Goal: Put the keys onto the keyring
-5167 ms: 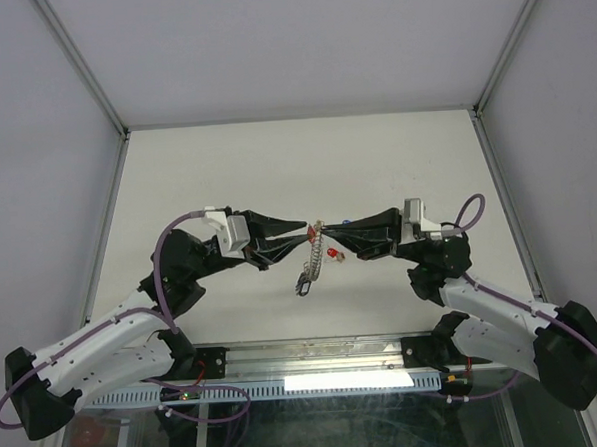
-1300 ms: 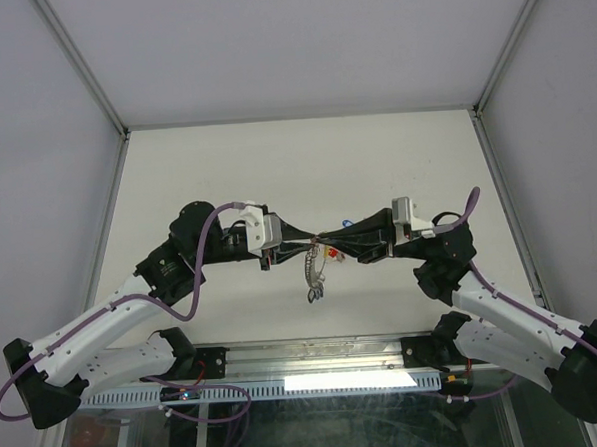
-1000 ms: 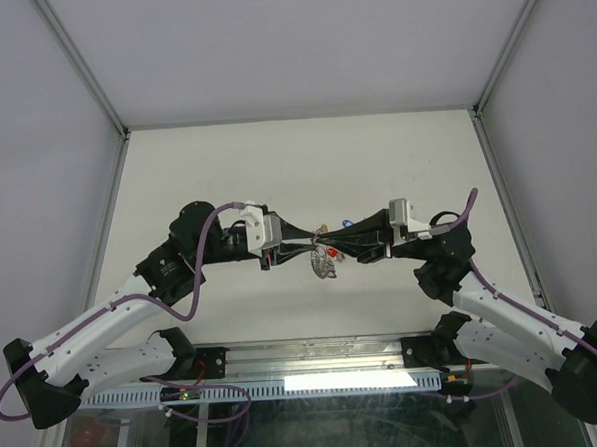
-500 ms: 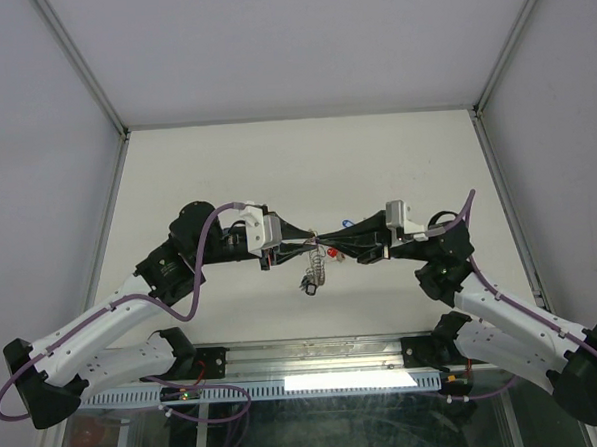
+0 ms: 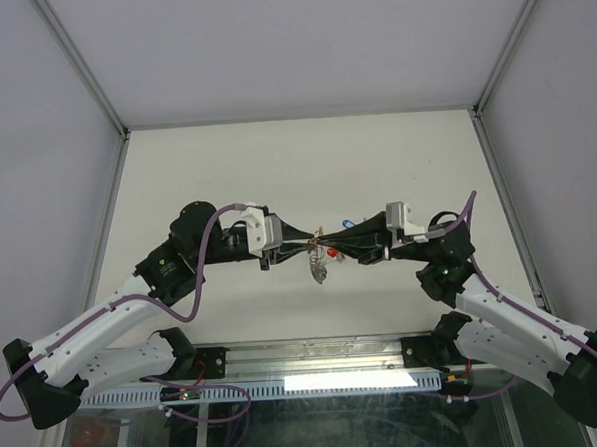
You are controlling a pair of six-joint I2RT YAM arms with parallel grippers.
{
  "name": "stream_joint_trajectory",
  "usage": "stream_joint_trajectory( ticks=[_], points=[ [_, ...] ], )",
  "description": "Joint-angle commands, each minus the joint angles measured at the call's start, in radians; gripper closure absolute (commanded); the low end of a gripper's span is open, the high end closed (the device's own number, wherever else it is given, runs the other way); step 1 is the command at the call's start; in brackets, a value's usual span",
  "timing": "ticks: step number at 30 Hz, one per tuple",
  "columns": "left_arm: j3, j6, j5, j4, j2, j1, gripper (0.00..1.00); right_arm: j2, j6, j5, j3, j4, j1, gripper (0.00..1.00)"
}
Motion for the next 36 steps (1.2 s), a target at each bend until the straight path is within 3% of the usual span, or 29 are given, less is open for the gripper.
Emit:
stream_joint_trajectory(
  ticks=[1, 12, 17, 22, 27, 36],
  points=[
    [0.047, 0.018, 0.0, 0.019, 0.003, -0.005, 0.81, -0.006, -0.007, -0.002, 0.035, 0.048, 0.006, 1.0],
    [0.054, 0.024, -0.002, 0.018, 0.017, -0.005, 0.86, 0.021, 0.005, -0.031, 0.039, 0.057, 0.007, 1.0],
    [0.055, 0.027, -0.006, 0.015, 0.023, -0.005, 0.99, 0.022, 0.01, -0.038, 0.037, 0.064, 0.007, 1.0],
    [0.068, 0.029, -0.027, 0.004, 0.036, -0.005, 1.0, 0.023, 0.012, -0.043, 0.031, 0.064, 0.007, 1.0],
    [0.06, -0.016, -0.143, 0.025, 0.041, -0.005, 1.0, 0.007, -0.004, -0.036, 0.028, 0.04, 0.007, 0.99],
    [0.005, -0.006, -0.114, 0.067, 0.051, -0.004, 1.0, -0.023, -0.051, 0.017, 0.029, -0.022, 0.007, 0.68]
  ],
)
